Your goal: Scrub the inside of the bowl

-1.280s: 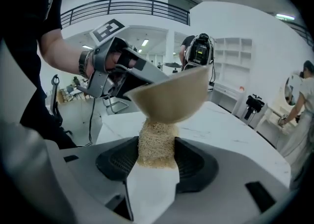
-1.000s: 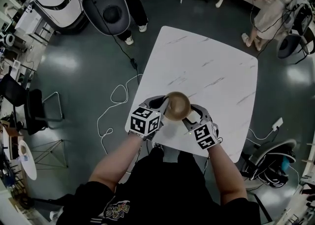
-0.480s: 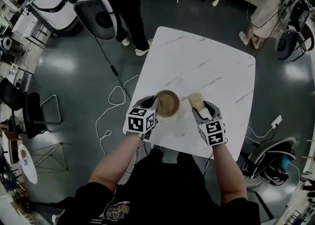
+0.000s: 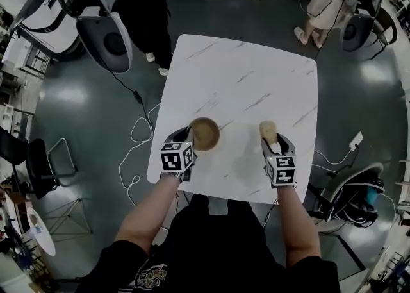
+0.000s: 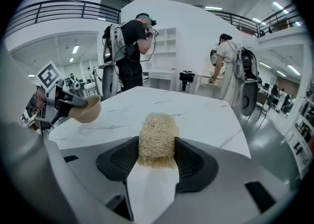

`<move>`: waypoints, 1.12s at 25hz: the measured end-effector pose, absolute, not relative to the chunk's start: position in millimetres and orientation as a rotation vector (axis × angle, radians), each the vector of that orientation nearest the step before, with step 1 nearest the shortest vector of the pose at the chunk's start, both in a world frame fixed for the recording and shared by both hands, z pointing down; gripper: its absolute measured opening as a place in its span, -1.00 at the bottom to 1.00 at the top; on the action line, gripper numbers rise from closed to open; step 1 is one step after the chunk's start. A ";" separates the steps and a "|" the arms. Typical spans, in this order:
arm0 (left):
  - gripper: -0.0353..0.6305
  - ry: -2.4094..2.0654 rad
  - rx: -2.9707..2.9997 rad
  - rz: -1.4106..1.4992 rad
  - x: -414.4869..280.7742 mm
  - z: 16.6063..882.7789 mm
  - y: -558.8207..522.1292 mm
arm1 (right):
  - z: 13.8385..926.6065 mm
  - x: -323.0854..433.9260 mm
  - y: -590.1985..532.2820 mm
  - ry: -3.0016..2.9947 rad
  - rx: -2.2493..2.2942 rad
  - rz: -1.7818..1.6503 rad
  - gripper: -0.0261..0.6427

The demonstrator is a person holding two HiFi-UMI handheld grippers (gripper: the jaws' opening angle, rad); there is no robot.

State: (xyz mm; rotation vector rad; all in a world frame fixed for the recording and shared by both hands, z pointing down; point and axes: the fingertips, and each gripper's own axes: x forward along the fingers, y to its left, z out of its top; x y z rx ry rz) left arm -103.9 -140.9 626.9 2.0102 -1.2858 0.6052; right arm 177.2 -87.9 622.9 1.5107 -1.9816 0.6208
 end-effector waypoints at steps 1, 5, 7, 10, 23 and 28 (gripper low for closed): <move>-0.84 -1.286 2.006 0.617 -102.2 630.2 -142.4 | 624.5 186.7 -88.8 -1.965 1.535 0.632 -0.22; -0.84 -1.291 1.985 0.660 -96.9 643.8 -148.3 | 631.2 222.9 -95.1 -1.906 1.617 0.678 -0.22; -0.84 -1.295 1.975 0.674 -94.7 649.4 -151.6 | 635.3 238.0 -100.0 -1.882 1.643 0.698 -0.22; -0.84 -1.305 1.958 0.692 -91.9 655.7 -156.6 | 641.8 255.5 -108.0 -1.856 1.657 0.720 -0.22; -0.84 -1.333 1.924 0.735 -85.1 671.4 -182.4 | 669.5 275.9 -121.9 -1.761 1.653 0.720 -0.21; -0.83 -1.327 1.962 0.743 -87.5 671.1 -184.5 | 669.7 270.9 -120.9 -1.774 1.634 0.714 -0.21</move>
